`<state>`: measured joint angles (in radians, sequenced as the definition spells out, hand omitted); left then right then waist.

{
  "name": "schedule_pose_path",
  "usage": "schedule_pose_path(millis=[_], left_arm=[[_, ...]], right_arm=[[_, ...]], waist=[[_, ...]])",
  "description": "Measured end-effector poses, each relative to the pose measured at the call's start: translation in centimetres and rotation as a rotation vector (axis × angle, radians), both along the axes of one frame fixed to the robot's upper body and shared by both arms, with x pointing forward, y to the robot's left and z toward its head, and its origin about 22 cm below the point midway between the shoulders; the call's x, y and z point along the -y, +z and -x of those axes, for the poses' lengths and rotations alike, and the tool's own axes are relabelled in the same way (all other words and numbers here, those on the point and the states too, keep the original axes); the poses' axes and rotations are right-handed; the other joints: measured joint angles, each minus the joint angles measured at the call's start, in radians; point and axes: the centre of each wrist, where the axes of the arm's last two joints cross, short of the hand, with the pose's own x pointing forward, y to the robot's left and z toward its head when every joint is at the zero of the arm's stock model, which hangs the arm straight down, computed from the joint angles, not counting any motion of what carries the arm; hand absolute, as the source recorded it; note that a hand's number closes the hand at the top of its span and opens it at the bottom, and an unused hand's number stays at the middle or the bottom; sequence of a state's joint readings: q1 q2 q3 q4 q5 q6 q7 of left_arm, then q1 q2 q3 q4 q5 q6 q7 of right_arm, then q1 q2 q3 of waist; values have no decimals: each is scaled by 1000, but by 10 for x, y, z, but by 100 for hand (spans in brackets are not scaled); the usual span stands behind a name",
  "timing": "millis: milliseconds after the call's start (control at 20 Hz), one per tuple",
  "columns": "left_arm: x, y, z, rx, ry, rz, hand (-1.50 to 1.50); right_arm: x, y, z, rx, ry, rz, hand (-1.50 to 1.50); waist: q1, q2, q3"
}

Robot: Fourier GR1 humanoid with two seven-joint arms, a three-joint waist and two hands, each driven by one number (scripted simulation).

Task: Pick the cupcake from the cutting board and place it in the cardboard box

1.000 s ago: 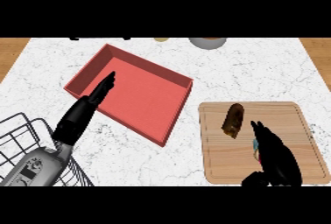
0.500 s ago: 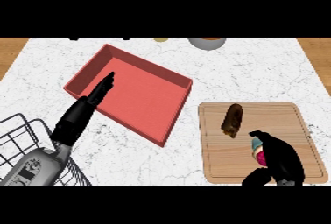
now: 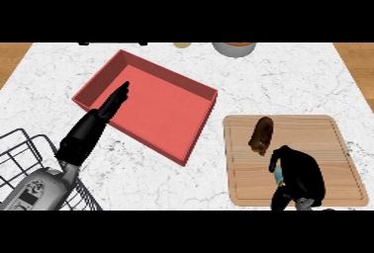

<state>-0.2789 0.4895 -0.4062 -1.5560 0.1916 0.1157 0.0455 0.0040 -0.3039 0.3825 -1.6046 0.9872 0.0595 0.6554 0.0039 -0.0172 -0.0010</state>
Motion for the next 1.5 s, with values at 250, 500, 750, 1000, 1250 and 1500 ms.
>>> schedule_pose_path(millis=[250,500,750,1000,1250,1500], left_arm=[[10,8,-5,17,-51,12,0],[18,10,-11,22,-86,19,0],[22,8,-14,9,-103,19,0],[25,7,-17,-2,-112,19,0],[27,5,-19,-11,-122,15,0],[27,3,-20,-21,-116,18,0]], right_arm=[[-98,19,-5,64,69,4,150],[-157,41,-8,192,102,60,150],[-190,63,-9,341,164,115,150],[-210,90,-7,460,223,111,150],[-223,120,-7,585,259,76,150],[-229,148,-13,688,242,48,150]], waist=[[59,13,-3],[98,22,1],[113,20,2],[124,16,3],[127,9,3],[125,5,3]])
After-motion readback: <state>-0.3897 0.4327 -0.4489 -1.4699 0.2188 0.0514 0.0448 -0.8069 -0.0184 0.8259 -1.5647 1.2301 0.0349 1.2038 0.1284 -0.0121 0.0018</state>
